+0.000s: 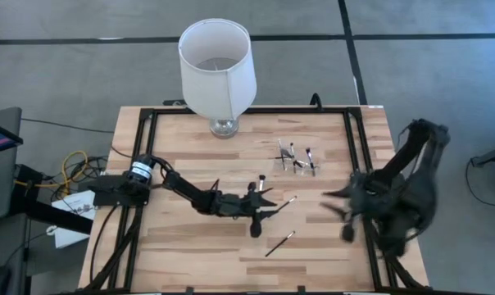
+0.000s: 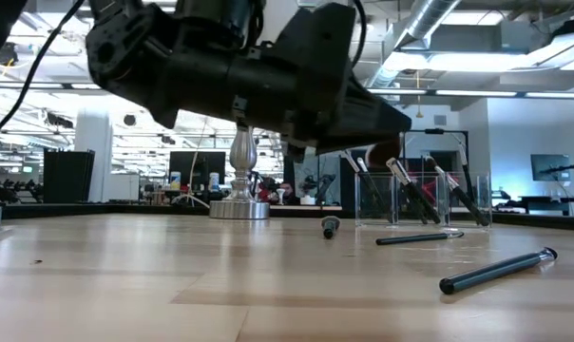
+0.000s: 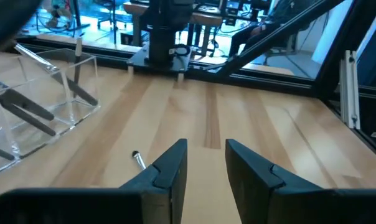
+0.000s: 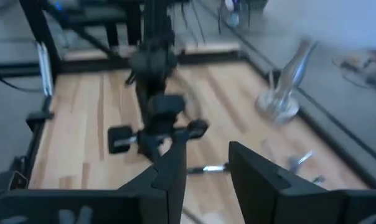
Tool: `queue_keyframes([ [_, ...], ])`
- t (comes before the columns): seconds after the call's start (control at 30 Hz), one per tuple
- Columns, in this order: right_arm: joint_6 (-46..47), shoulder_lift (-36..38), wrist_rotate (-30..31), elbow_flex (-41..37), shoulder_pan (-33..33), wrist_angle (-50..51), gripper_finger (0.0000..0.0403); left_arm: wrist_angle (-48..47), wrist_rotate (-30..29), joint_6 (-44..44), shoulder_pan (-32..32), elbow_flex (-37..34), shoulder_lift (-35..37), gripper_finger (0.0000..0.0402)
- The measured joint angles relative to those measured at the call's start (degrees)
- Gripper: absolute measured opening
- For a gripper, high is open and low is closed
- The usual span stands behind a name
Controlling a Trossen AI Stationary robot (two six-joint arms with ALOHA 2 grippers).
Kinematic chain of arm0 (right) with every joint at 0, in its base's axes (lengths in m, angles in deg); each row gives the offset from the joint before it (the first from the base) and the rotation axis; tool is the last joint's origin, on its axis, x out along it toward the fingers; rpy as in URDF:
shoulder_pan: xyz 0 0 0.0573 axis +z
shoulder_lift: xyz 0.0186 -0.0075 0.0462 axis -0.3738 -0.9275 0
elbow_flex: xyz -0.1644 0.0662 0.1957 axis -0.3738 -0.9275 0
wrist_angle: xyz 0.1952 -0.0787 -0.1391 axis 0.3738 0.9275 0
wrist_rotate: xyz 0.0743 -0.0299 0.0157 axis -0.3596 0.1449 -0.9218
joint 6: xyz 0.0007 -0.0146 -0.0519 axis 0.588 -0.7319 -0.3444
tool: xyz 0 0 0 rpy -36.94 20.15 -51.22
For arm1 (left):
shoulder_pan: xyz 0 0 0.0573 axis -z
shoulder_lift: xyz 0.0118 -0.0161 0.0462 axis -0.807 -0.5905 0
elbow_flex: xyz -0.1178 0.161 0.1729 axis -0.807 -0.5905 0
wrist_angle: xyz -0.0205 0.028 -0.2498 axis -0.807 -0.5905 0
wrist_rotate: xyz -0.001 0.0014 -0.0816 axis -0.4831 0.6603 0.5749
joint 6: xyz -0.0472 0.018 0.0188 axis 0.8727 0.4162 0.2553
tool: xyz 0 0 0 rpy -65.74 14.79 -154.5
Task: Pick & Place Makeup Supplies
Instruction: Put the black makeup brush into the transparent organizer
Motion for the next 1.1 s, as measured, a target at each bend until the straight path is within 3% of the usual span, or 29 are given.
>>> queue_keyframes([
  [0.1, 5.0, 7.4, 5.8, -1.6, 4.0, 4.0, 0.0113, -0.3, 0.2, -1.5, 0.0, 1.2, 0.0, 0.0106],
  [0.2, 10.1, 12.8, 13.0, -9.2, 5.7, -1.5, 0.0113, -0.4, 0.3, -3.5, 0.0, 2.5, 0.0, 0.0106],
  [0.4, 9.9, 15.6, 10.1, -30.8, 2.4, -27.8, 0.0109, -4.5, 0.3, -4.8, -1.5, 3.5, 0.0, 0.013],
  [0.57, -5.3, 14.5, -3.5, -41.5, -4.4, -56.7, 0.0108, -4.8, 0.5, -3.7, -2.4, 5.1, -4.2, 0.0169],
  [0.7, -26.5, 12.4, -23.8, -45.8, -12.2, -79.8, 0.0108, -5.1, -0.3, -3.7, -2.3, 8.1, -9.2, 0.0185],
  [0.8, -37.0, 10.7, -37.4, -47.0, -16.6, -87.8, 0.0108, -4.4, -2.0, -3.3, -2.3, 8.8, -9.5, 0.0186],
  [0.97, -40.0, 6.3, -38.7, -47.2, -19.5, -87.0, 0.0108, -5.8, -3.0, -3.1, -1.5, 5.7, -3.9, 0.0186],
  [1.1, -41.1, 2.8, -40.0, -47.2, -21.5, -87.3, 0.0108, -8.7, -5.1, -3.4, -0.2, -0.3, 6.4, 0.0186],
])
